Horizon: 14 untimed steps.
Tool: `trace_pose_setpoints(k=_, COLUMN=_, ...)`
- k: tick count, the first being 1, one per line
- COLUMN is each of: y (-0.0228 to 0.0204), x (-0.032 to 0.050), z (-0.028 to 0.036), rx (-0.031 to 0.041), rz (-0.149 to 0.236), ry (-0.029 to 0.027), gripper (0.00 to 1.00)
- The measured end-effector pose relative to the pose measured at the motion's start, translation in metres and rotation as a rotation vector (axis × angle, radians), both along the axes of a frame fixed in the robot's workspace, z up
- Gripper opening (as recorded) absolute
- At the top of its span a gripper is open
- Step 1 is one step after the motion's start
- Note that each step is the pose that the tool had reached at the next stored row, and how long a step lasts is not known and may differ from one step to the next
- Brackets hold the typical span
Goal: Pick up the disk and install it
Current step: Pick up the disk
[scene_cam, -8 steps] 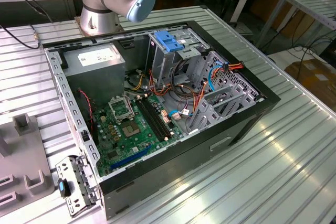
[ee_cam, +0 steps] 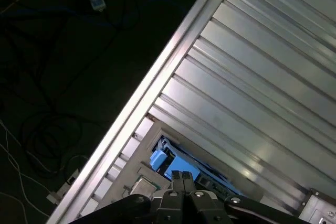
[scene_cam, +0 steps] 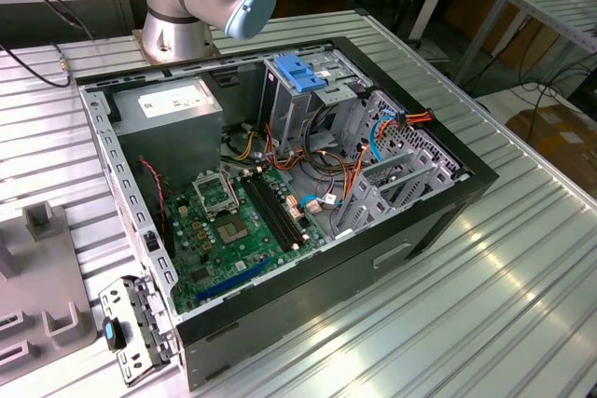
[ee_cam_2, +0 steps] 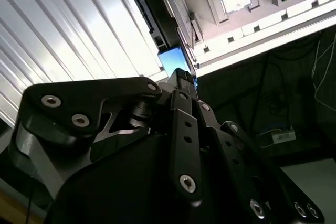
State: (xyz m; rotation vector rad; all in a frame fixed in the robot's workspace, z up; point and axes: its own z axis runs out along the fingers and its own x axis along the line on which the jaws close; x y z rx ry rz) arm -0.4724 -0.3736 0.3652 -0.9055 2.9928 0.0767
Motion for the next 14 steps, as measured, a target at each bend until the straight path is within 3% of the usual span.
trace_pose_setpoints(k=7, y=0.0, x=0.0, z=-0.0005, rx=0.0, rz=0.033, ry=0.0001, gripper=0.11)
trace_pose_setpoints(k=10, y=0.0, x=0.0, z=-0.0007, rx=0.0, rz=0.075, ry=-0.0001, gripper=0.11)
trace_pose_setpoints(k=14, y=0.0, x=0.0, z=-0.0009, rx=0.0, rz=0.168, ry=0.0, gripper=0.11)
